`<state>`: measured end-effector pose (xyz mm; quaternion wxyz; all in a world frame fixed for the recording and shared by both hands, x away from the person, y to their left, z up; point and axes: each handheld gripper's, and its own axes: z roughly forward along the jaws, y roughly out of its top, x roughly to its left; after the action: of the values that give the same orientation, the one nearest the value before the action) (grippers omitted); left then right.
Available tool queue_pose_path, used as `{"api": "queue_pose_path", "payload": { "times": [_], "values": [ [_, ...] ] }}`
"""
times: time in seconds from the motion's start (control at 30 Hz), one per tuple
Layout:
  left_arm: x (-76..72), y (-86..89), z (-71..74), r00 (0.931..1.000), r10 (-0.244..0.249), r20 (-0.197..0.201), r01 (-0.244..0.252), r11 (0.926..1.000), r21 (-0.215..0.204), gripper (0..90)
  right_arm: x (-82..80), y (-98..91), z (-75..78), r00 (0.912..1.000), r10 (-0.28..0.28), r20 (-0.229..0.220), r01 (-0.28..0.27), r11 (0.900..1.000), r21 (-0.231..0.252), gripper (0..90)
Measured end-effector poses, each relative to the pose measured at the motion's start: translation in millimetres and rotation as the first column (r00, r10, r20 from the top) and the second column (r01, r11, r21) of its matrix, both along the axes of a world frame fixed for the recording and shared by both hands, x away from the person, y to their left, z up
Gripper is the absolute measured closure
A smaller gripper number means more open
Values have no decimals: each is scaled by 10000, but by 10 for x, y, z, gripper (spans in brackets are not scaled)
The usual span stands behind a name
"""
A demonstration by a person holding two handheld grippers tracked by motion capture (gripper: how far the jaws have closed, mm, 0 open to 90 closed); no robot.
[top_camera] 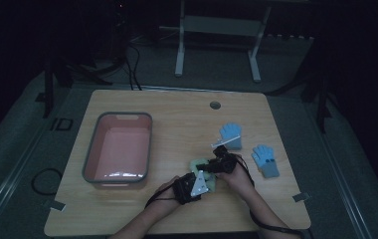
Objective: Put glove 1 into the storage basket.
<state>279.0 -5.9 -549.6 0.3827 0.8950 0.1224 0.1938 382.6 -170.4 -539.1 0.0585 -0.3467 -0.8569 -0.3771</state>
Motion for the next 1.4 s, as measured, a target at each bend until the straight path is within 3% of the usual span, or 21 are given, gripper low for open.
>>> {"api": "queue_pose_path", "payload": {
  "times": [0.13, 0.33, 0.5, 0.73, 1.4],
  "values": [
    [28, 31, 98, 9999, -31, -97, 32, 9999, 105, 737, 13, -20, 54, 9999, 20, -115, -17, 9996, 265, 715],
    [32, 84, 257, 10000, -4, 66, 2, 9997, 251, 737, 23, 2, 207, 9999, 63, 98, -67, 9989, 461, 715],
    [54, 178, 457, 9993, 97, 367, -112, 9990, 430, 738, 46, 115, 458, 9984, 151, 547, -188, 9976, 670, 716],
    [99, 378, 723, 9964, 330, 778, -388, 9965, 736, 737, 108, 306, 695, 9946, 281, 1003, -366, 9958, 838, 716],
    [77, 888, 966, 9915, 888, 950, -984, 9899, 1017, 738, 183, 925, 1009, 9833, 1152, 1408, -1253, 9900, 653, 716]
  ]
}}
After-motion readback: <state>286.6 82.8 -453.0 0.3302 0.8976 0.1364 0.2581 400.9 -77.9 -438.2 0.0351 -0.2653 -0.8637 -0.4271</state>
